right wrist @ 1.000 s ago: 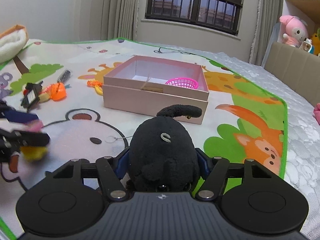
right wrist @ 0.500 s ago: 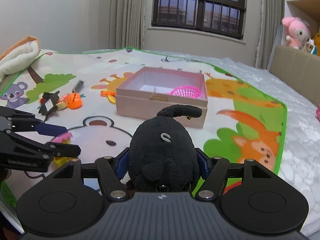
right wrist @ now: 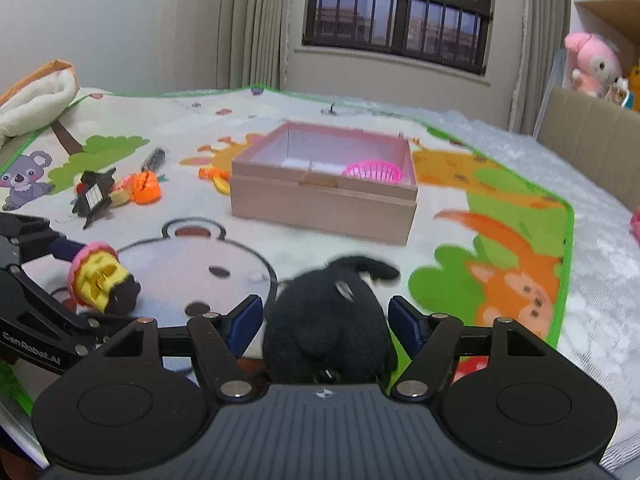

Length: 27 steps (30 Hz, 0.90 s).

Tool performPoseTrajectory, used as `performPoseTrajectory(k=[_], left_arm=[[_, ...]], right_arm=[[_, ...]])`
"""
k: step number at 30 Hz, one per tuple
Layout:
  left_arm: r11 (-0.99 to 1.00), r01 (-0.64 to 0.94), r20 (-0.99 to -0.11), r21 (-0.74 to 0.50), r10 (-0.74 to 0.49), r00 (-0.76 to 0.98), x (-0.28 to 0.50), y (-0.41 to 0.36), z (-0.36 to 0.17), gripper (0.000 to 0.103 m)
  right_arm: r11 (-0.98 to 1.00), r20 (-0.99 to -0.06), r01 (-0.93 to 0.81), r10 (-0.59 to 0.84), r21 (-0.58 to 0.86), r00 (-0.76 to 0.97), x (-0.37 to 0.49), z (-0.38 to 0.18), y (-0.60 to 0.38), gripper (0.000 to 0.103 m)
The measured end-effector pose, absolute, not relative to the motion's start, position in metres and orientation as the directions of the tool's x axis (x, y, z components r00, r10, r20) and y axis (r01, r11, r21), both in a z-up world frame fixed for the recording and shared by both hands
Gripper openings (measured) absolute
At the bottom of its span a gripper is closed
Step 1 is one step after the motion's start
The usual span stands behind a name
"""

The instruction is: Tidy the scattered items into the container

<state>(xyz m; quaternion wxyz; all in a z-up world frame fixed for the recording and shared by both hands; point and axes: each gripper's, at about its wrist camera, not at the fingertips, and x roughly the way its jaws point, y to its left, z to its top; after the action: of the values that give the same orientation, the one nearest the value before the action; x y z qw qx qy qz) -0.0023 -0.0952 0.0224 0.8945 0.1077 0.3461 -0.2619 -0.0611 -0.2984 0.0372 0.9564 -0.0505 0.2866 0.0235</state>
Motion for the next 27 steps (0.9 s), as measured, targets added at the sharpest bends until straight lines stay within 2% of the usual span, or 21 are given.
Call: performPoseTrajectory(k=[2,7,12,15,17,19,24,27], left_arm=[[0.851,0.525,-0.69,-0.003,-0.381,0.615,-0.002,-0.088,0.023,0.103],[0.884,0.467,-0.719,-0.017,-0.335,0.609,-0.008,-0.055,0.016,0.103],[0.892,0.451,-0.711,-0.001,-0.318,0.627,-0.022,-0.037,0.016,0.103],[0.896,0.443,-0.706,-0.017,-0.324,0.629,-0.022,-0.034,0.014,0.103],[0.896,0.445,-0.704,-0.003,-0.318,0.635,-0.024,-0.035,0.014,0.103],[0.898,0.44,-0.706,-0.001,-0.312,0.636,-0.023,-0.036,0.015,0.103],[0.914,0.405,-0.697,-0.027,-0.308,0.648,-0.023,-0.038,0.017,0.103],[0.887,0.455,-0.666,-0.078,-0.386,0.638,-0.025,-0.043,0.021,0.103]], right_arm=[[0.993,-0.516,-0.073,0.016,-0.091,0.857,-0.066,0.048,-0.293,0.076],[0.985,-0.457,-0.157,0.11,-0.065,0.883,-0.071,0.074,-0.27,0.078],[0.937,-0.519,-0.347,0.307,0.02,0.798,-0.05,0.07,-0.222,0.077],[0.911,-0.558,-0.403,0.378,0.083,0.739,-0.032,0.06,-0.196,0.066],[0.912,-0.586,-0.4,0.373,0.09,0.719,-0.023,0.052,-0.183,0.043],[0.918,-0.61,-0.386,0.356,0.088,0.708,-0.018,0.046,-0.179,0.033],[0.936,-0.599,-0.344,0.318,0.076,0.735,-0.03,0.05,-0.201,0.032],[0.952,-0.603,-0.297,0.276,0.067,0.749,-0.038,0.05,-0.224,0.032]])
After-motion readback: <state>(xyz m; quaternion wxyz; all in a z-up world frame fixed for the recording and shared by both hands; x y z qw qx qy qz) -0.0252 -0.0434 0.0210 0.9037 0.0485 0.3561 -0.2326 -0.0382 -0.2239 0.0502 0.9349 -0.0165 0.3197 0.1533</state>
